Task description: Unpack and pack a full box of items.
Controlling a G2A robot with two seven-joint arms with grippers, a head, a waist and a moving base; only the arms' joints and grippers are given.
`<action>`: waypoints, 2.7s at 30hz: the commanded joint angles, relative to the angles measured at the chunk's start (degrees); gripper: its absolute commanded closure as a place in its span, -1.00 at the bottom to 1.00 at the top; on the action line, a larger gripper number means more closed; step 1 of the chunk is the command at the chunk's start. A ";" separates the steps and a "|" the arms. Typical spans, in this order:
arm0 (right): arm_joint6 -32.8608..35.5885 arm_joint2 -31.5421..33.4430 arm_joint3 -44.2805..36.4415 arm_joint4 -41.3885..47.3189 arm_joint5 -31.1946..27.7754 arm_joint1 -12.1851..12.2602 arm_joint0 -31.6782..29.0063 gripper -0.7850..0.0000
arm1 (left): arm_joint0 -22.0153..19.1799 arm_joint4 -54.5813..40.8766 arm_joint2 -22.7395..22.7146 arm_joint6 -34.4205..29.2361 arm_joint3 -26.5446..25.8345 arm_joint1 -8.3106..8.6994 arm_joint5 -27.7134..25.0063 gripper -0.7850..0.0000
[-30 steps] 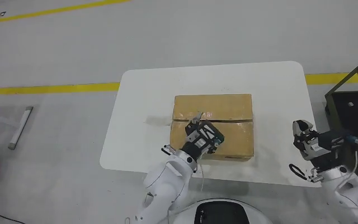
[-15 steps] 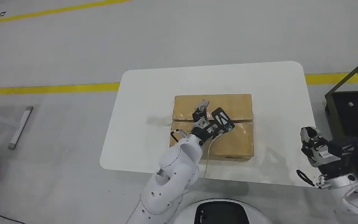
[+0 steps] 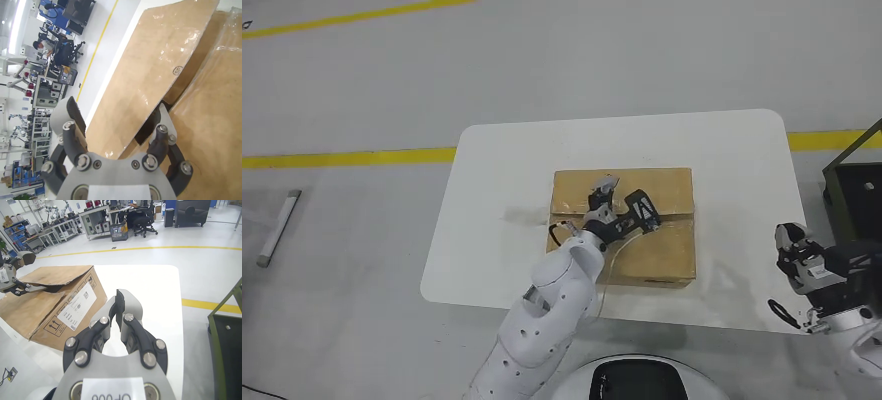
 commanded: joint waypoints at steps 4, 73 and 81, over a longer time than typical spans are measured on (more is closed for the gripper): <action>-0.05 -0.40 -0.03 -0.08 0.11 -0.06 -0.12 1.00 | 0.65 -0.38 -0.65 1.87 -0.72 0.08 -0.70 1.00; -2.09 0.75 -2.33 2.55 -1.97 -0.52 -3.25 1.00 | -21.41 -1.69 5.67 7.22 23.48 -9.19 8.41 -1.00; -3.87 2.91 1.61 13.26 -17.52 0.07 -0.67 1.00 | -11.96 -4.86 -4.22 1.84 3.21 -6.32 -3.68 -1.00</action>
